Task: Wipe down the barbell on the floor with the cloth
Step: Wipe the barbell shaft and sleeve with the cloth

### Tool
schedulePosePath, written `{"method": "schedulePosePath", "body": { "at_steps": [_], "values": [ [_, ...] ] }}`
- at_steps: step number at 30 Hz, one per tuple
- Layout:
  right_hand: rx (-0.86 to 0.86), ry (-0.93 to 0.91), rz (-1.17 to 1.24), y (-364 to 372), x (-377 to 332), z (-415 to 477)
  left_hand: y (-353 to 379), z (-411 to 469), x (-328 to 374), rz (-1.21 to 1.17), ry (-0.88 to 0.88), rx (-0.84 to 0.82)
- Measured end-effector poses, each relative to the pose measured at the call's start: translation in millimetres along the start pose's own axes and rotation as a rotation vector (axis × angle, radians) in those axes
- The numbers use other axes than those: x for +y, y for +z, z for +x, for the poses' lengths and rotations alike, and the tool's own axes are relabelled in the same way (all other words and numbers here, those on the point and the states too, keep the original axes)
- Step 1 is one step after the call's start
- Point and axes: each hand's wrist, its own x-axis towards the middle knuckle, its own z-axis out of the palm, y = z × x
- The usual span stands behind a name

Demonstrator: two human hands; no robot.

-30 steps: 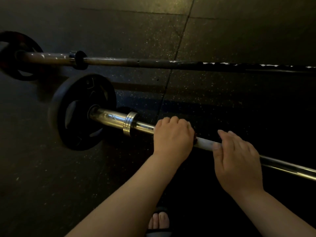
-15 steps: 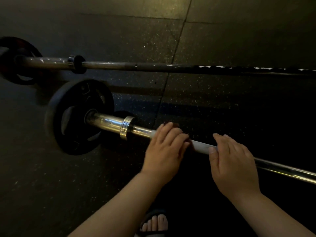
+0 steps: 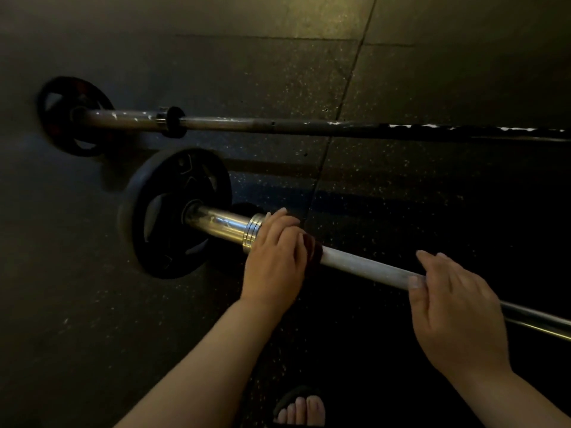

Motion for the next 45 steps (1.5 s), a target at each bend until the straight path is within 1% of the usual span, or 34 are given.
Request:
{"method": "schedulePosePath", "body": {
  "at_steps": [1, 2, 3, 5, 7, 8, 9, 11, 14, 15, 16, 17, 19, 21, 22, 23, 26, 27, 28, 29, 31, 33, 34, 35, 37, 38, 39, 40, 41, 43, 44, 45],
  "values": [
    [0.001, -0.004, 0.005, 0.3, -1.4, 0.5, 2.2, -0.3, 7.5, 0.004, -0.069, 0.021],
    [0.004, -0.005, 0.01, 0.8, -3.0, 0.7, 6.9, -2.9, 19.8, 0.011, -0.102, 0.044],
    [0.005, -0.002, 0.013, 1.7, -4.9, 0.6, 12.9, -6.2, 33.3, 0.018, -0.087, 0.056],
    [0.008, 0.012, 0.002, 3.0, -7.2, 0.5, 20.9, -12.2, 50.4, 0.023, 0.057, 0.021],
    [0.012, 0.012, 0.006, 3.4, -4.6, -0.1, 19.9, -11.6, 39.2, 0.02, 0.192, -0.042],
    [0.016, 0.007, 0.018, 3.1, -2.5, -0.5, 18.0, -11.1, 26.5, 0.004, 0.219, -0.035],
    [0.02, 0.006, 0.026, 2.5, -0.6, -0.9, 15.7, -11.8, 14.7, -0.025, 0.206, -0.014],
    [0.026, 0.004, 0.028, 2.1, 1.4, -1.8, 13.0, -15.4, 3.2, -0.082, 0.089, 0.056],
    [0.03, 0.0, 0.035, 3.9, 0.9, -2.1, 21.2, -15.1, 21.3, -0.189, -0.138, 0.103],
    [0.029, 0.004, 0.036, 4.7, -0.4, -1.5, 25.4, -13.6, 31.5, -0.198, -0.172, 0.103],
    [0.03, 0.011, 0.031, 5.4, -1.9, -1.1, 29.0, -13.0, 41.8, -0.189, -0.152, 0.087],
    [0.033, 0.017, 0.019, 6.5, -3.0, -1.1, 32.1, -14.5, 50.7, -0.181, -0.082, 0.064],
    [0.042, 0.013, -0.007, 7.3, -3.4, -0.5, 34.6, -19.6, 58.2, -0.17, 0.131, -0.012],
    [0.037, -0.01, -0.014, 5.0, 0.0, 0.4, 31.6, -18.6, 44.9, -0.082, 0.308, -0.08],
    [0.033, -0.021, -0.007, 4.0, 1.9, 0.0, 29.6, -17.1, 34.9, -0.035, 0.33, -0.067],
    [0.032, -0.024, 0.008, 3.1, 4.0, -1.3, 28.7, -15.5, 27.0, -0.015, 0.276, -0.023],
    [0.038, -0.042, 0.048, 5.2, 2.7, -3.5, 28.7, -14.8, 30.5, -0.164, -0.156, 0.134],
    [0.035, -0.043, 0.04, 7.1, 0.4, -3.0, 32.5, -15.8, 42.1, -0.179, -0.217, 0.143],
    [0.031, -0.038, 0.023, 8.5, -1.2, -2.4, 37.4, -17.9, 56.0, -0.164, -0.19, 0.122],
    [0.027, -0.032, 0.006, 9.1, -2.2, -1.7, 42.4, -21.2, 68.8, -0.149, -0.104, 0.085],
    [0.016, -0.042, -0.026, 8.1, -0.3, -1.5, 48.3, -27.7, 84.0, -0.14, 0.122, -0.006],
    [0.008, -0.078, -0.052, 4.4, 6.3, -0.1, 45.5, -24.3, 76.0, -0.071, 0.281, -0.073],
    [0.005, -0.089, -0.065, 2.2, 11.0, 0.6, 43.8, -21.1, 66.7, -0.01, 0.299, -0.069],
    [0.005, -0.083, -0.08, 0.1, 16.7, 0.5, 41.4, -18.4, 58.6, 0.025, 0.252, -0.036],
    [0.022, -0.041, -0.106, -2.2, 24.1, -0.3, 33.1, -14.6, 50.6, -0.055, 0.001, 0.038],
    [0.029, -0.021, -0.113, -1.6, 25.0, -1.2, 33.7, -14.2, 54.1, -0.107, -0.107, 0.046],
    [0.031, -0.008, -0.116, -0.4, 24.0, -2.0, 37.3, -14.6, 63.9, -0.129, -0.161, 0.034],
    [0.033, -0.007, -0.119, 1.4, 21.9, -2.8, 42.2, -16.6, 77.0, -0.114, -0.153, 0.006],
    [0.037, -0.014, -0.123, 3.3, 19.8, -3.5, 47.1, -19.3, 90.0, -0.088, -0.081, -0.024],
    [0.038, -0.028, -0.125, 3.5, 17.9, -2.9, 53.0, -23.8, 106.2, -0.037, 0.149, -0.088],
    [0.032, -0.029, -0.124, 2.0, 19.2, -0.9, 51.6, -21.7, 103.8, -0.007, 0.239, -0.11],
    [0.025, -0.024, -0.12, 0.3, 22.3, 0.5, 48.6, -18.3, 96.8, 0.033, 0.281, -0.12]
  ]
}}
